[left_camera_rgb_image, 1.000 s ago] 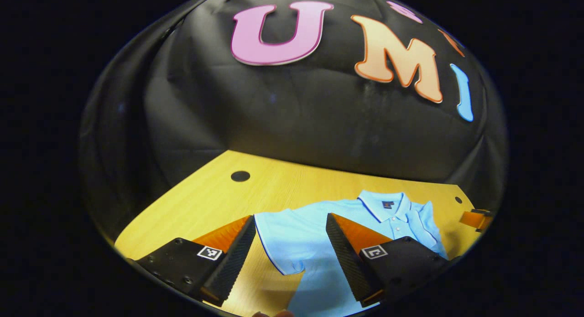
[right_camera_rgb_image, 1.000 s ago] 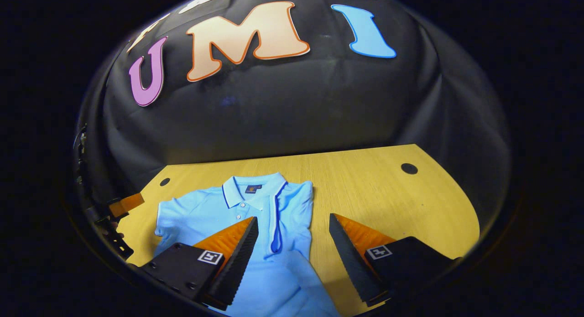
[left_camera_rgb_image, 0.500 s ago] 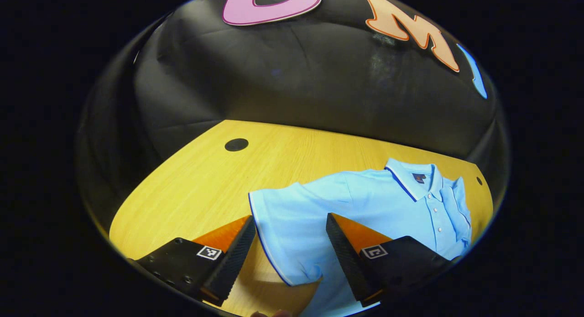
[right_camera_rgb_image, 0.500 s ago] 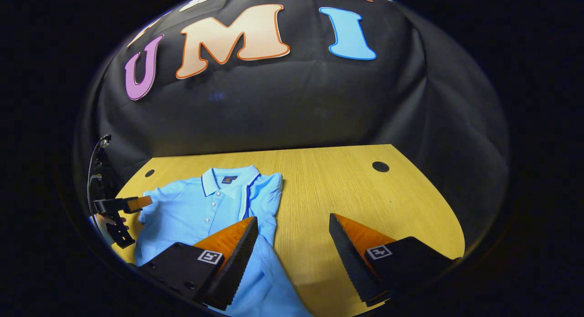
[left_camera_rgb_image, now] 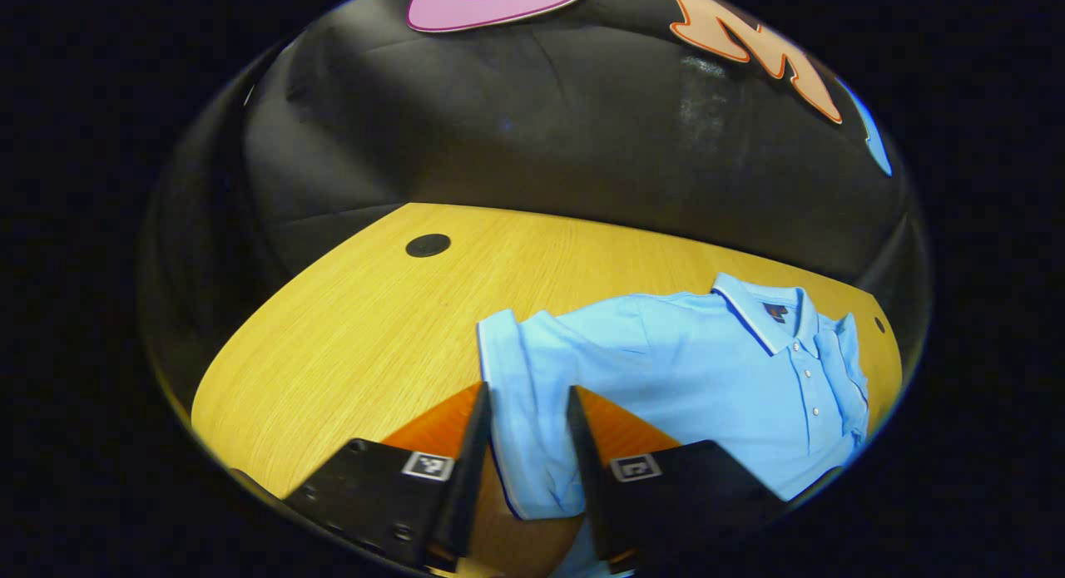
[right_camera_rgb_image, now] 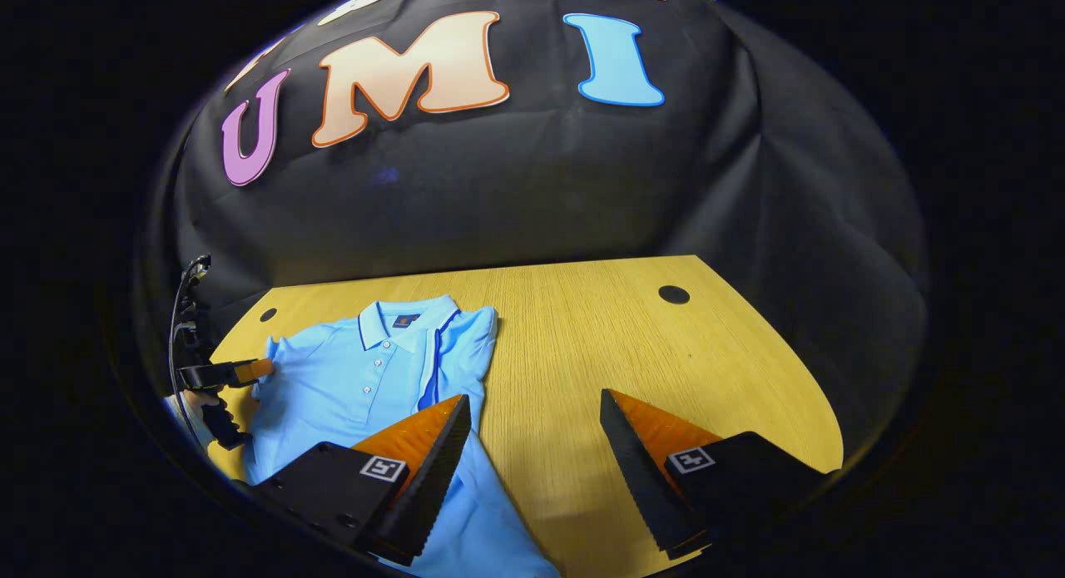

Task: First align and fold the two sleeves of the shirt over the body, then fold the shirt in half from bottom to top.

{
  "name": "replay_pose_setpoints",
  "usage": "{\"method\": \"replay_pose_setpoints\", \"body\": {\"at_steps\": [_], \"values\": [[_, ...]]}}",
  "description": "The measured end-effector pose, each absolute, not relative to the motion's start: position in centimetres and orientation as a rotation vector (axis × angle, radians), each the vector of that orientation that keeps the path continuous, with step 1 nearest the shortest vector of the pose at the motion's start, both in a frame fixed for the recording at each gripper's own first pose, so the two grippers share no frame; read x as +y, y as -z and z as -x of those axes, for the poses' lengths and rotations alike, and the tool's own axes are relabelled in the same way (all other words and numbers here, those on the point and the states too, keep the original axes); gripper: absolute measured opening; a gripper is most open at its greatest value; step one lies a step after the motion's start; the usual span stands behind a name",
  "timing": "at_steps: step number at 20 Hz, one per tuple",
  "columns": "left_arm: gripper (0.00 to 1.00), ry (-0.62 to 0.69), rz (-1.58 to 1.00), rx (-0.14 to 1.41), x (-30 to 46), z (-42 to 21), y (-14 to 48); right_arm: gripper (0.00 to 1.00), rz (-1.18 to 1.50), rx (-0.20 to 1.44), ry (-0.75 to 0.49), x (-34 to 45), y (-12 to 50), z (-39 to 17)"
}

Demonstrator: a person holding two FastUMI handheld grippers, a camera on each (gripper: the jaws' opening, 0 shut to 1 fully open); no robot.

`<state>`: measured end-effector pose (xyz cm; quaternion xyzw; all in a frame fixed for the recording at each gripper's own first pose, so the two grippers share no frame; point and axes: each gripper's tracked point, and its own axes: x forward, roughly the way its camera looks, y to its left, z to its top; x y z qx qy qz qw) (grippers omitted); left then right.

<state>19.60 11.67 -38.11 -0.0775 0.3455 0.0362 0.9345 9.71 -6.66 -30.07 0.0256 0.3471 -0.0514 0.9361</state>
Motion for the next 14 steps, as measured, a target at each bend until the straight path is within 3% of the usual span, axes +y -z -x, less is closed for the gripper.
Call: {"method": "replay_pose_setpoints", "body": {"at_steps": [2, 3, 5, 7, 14], "values": [[0.13, -0.078, 0.171, 0.693, 11.2, -20.2, 38.1, 0.98, -0.045, 0.706, 0.103, -6.8, 30.0, -9.3], [0.00, -0.082, 0.156, 0.698, 11.2, -20.1, 38.1, 0.98, -0.041, 0.705, 0.101, -6.9, 30.0, -9.1], [0.00, -0.072, 0.149, 0.689, 10.1, -20.6, 37.2, 0.94, -0.042, 0.697, 0.104, -7.0, 29.5, -8.9], [0.00, -0.024, 0.149, 0.667, 8.0, -21.1, 35.8, 0.98, -0.045, 0.680, 0.108, -7.2, 28.9, -8.8], [0.00, 0.172, 0.147, 0.626, -1.4, -21.9, 31.5, 0.98, -0.057, 0.666, 0.093, -6.1, 28.3, -8.0]]}}
